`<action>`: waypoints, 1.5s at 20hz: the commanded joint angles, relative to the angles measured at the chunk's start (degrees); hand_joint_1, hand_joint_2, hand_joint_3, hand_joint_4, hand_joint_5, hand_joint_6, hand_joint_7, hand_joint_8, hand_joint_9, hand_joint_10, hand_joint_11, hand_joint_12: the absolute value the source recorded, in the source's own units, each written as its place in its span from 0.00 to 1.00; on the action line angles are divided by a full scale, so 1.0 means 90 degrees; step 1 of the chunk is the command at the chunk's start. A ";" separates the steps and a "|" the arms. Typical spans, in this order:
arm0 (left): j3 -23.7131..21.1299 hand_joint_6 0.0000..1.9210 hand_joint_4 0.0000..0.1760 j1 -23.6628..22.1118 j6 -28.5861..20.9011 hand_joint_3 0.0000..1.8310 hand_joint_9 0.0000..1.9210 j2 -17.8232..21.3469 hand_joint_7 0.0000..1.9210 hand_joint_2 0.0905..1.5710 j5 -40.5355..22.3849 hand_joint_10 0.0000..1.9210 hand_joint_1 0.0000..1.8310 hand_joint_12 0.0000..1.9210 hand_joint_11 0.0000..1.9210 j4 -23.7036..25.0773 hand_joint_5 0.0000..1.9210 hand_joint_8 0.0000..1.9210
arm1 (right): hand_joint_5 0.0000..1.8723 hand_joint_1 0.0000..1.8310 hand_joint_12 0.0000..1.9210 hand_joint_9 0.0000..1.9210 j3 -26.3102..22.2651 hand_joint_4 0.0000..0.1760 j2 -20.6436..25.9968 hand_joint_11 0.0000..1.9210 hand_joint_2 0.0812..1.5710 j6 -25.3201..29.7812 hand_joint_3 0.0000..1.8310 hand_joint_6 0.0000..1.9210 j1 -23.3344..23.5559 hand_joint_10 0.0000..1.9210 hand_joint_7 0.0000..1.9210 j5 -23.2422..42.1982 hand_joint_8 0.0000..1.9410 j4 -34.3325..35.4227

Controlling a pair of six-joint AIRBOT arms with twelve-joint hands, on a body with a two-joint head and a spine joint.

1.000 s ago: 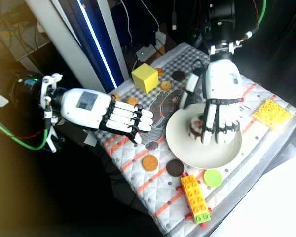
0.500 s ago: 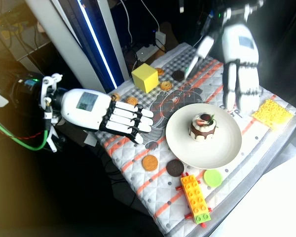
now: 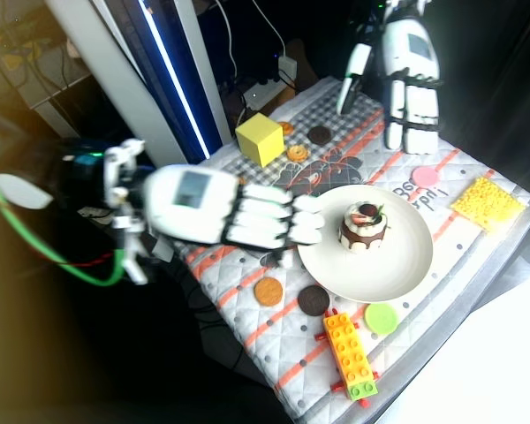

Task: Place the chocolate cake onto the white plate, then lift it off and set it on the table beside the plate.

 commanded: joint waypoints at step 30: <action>-0.0292 0.00 0.09 0.0364 -0.0422 0.00 0.05 0.0329 0.15 0.78 -0.1095 0.35 0.40 0.74 0.00 0.0288 0.17 0.00 | 0.36 0.63 0.97 0.34 0.2134 0.00 -0.2470 0.29 0.79 -0.0462 0.00 0.70 0.1225 0.78 0.40 -0.1651 0.75 0.0359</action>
